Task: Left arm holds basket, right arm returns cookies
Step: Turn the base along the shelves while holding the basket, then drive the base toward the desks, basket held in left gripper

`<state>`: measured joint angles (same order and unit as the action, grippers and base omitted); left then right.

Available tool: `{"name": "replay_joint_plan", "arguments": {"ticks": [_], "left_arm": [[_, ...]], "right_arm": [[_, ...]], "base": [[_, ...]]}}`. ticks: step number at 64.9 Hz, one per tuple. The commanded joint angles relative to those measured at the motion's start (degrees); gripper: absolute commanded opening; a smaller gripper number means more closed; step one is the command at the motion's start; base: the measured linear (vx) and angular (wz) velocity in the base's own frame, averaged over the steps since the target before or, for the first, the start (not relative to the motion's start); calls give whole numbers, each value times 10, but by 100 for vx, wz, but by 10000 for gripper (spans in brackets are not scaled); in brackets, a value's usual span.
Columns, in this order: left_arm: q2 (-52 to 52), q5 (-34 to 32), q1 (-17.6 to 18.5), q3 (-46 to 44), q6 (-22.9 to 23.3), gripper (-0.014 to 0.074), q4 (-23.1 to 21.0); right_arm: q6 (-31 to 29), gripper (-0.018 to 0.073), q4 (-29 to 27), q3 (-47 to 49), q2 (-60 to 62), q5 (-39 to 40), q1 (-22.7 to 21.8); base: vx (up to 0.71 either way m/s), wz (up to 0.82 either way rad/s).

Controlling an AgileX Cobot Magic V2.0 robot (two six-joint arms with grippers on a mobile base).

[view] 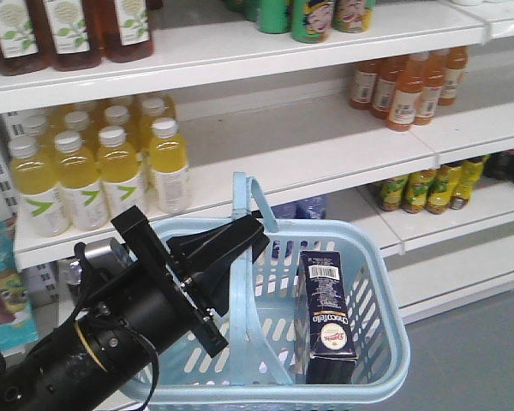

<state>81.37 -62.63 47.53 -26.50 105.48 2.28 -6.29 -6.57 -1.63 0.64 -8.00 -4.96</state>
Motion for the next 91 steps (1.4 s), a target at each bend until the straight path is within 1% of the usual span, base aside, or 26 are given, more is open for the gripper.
{"name": "replay_joint_plan", "arguments": {"ticks": [1, 91], "left_arm": [[-22, -160, 4, -17, 2, -3, -3], [-22, -160, 4, -17, 2, -3, -3]], "right_arm": [[-3, -6, 5, -10, 4, 42, -2], [-3, -6, 5, -10, 4, 42, -2]], "base": [[11, -64], [13, -74]]}}
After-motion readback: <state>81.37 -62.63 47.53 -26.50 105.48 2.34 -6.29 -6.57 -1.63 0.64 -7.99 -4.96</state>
